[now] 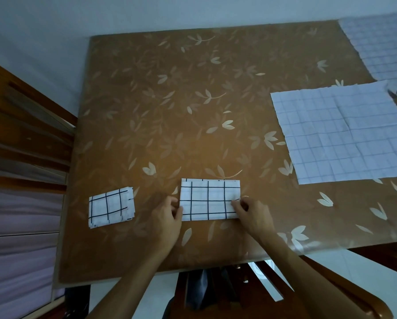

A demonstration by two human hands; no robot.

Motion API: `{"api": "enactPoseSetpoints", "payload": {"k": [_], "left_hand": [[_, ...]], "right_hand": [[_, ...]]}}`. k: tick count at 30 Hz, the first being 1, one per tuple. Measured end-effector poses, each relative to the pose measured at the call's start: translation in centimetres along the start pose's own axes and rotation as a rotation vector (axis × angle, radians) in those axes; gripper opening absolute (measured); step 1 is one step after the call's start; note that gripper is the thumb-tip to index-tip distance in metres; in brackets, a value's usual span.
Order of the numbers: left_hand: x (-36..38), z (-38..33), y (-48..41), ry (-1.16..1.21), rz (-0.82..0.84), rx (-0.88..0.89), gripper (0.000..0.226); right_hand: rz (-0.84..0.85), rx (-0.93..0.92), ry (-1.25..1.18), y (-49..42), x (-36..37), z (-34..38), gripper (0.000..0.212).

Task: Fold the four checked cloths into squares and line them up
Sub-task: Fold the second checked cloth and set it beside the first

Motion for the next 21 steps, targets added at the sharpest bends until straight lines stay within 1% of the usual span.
{"api": "enactPoseSetpoints", "payload": {"k": [5, 7, 9, 11, 13, 14, 16, 17, 19, 21], "left_hand": [[0.0, -0.5, 0.0, -0.069, -0.013, 0.059, 0.023], [-0.1, -1.0, 0.1, -0.143, -0.035, 0.093, 0.026], [0.0, -2.0, 0.4, -0.273, -0.072, 0.213, 0.033], [0.7, -3.2, 1.0, -0.407, -0.085, 0.412, 0.046], [1.7, -4.0, 1.3, -0.508, -0.067, 0.572, 0.057], [2.1, -4.4, 1.3, -0.536, -0.050, 0.613, 0.061], [2.8, -4.9, 1.4, -0.582, -0.015, 0.646, 0.066], [3.0, -5.1, 1.3, -0.599, -0.001, 0.639, 0.068], [3.4, -5.1, 1.1, -0.638, 0.032, 0.594, 0.074], [3.8, -4.9, 0.5, -0.670, 0.050, 0.568, 0.077]], "right_hand": [[-0.058, 0.031, 0.070, 0.3, 0.2, 0.2, 0.034], [-0.072, 0.032, 0.098, 0.5, 0.2, 0.2, 0.028], [-0.118, 0.010, 0.107, 0.7, 0.0, 0.2, 0.026], [-0.231, -0.088, 0.147, 1.0, -0.6, 0.5, 0.033], [-0.320, -0.302, 0.250, 1.5, -0.8, 1.9, 0.032], [-0.322, -0.421, 0.298, 1.8, -0.4, 2.8, 0.029], [-0.246, -0.596, 0.358, 2.2, 1.2, 4.2, 0.028], [-0.187, -0.630, 0.379, 2.2, 2.3, 4.6, 0.033], [-0.078, -0.622, 0.410, 1.8, 4.4, 5.0, 0.045], [-0.003, -0.569, 0.408, 1.3, 5.5, 5.2, 0.051]]}}
Point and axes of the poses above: each hand's wrist, its own y-axis away from the middle knuckle, its own x-axis out of the palm, z = x × y, the point moved 6 cm from there along -y, towards the middle knuckle, and after that the axes turned 8 degrees about -x, right-handed, at the moved point
